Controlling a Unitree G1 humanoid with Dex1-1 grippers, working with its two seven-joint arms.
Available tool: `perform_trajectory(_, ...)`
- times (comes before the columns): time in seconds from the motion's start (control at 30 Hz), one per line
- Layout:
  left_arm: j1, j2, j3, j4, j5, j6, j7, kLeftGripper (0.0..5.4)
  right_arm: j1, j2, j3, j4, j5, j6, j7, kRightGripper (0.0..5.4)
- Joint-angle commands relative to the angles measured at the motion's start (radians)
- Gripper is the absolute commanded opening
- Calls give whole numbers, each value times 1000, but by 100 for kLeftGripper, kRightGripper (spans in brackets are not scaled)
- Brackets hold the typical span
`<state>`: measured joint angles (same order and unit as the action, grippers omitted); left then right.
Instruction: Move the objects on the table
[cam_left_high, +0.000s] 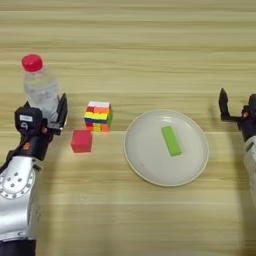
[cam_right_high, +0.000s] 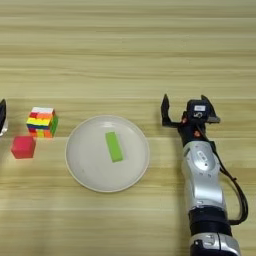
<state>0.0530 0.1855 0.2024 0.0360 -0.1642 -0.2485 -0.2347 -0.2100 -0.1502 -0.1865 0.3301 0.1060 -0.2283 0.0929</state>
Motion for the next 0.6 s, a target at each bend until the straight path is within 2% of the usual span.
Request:
perform_trajectory(0.03,-51,15,24,56,-18,-42,-6,313,-12,4,2,7,2,-4,-4,540)
perform_trajectory(0.47,-128,1,41,305,-43,-146,-46,313,-5,6,1,0,2,-5,-5,540)
perform_trajectory(0.6,-155,2,35,393,-13,-196,-28,313,-6,6,1,0,2,-5,-6,540)
